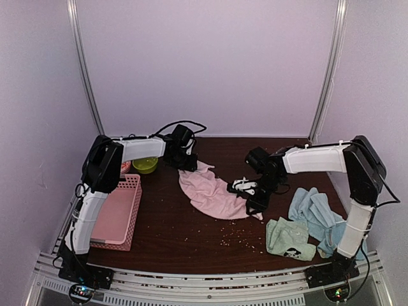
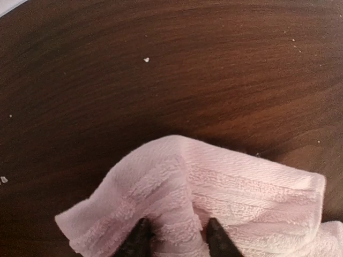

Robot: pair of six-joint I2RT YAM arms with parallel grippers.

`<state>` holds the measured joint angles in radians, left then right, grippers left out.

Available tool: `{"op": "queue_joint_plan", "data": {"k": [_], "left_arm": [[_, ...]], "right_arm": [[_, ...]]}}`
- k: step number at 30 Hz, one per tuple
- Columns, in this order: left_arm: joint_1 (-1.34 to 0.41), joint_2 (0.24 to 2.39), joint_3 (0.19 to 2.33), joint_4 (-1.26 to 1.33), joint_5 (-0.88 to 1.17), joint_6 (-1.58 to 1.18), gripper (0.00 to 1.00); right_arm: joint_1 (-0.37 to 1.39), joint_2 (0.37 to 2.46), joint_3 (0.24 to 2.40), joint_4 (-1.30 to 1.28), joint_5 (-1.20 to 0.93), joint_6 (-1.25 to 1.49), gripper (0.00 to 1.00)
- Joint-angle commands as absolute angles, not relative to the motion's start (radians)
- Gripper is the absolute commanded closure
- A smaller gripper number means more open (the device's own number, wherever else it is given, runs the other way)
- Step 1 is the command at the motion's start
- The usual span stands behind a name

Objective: Roll the towels
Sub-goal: Pick up the towel from the center of the board, then flatten out the towel at the center of the board.

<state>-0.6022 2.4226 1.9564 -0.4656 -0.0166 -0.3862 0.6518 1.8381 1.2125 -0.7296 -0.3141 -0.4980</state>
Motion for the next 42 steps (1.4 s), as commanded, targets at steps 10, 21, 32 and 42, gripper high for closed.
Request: {"op": "queue_joint_plan", "data": {"k": [10,21,32,42], "left_arm": [[-0.552,2.093,1.925,-0.225,0.046,-0.338,1.0],[-0.646,1.431,0.982,0.046,0.156,-0.569,1.0],[-0.695,1.229,0.935,-0.286,0.043,-0.367,0.39],[-0.612,1.723,1.283,-0.626,0.158,-0.478,0.43]], "right_arm": [[0.304,1.961,1.905,-0.829,-0.183,-0.432,0.96],[0.291,1.477,1.263,-0.62,-0.087,-0.548,0.79],[0.285,1.358,1.198,-1.028,-0.368,-0.853,0.33],[0.206,1.799,1.476,-0.982,-0.165,-0.506,0.29]]}}
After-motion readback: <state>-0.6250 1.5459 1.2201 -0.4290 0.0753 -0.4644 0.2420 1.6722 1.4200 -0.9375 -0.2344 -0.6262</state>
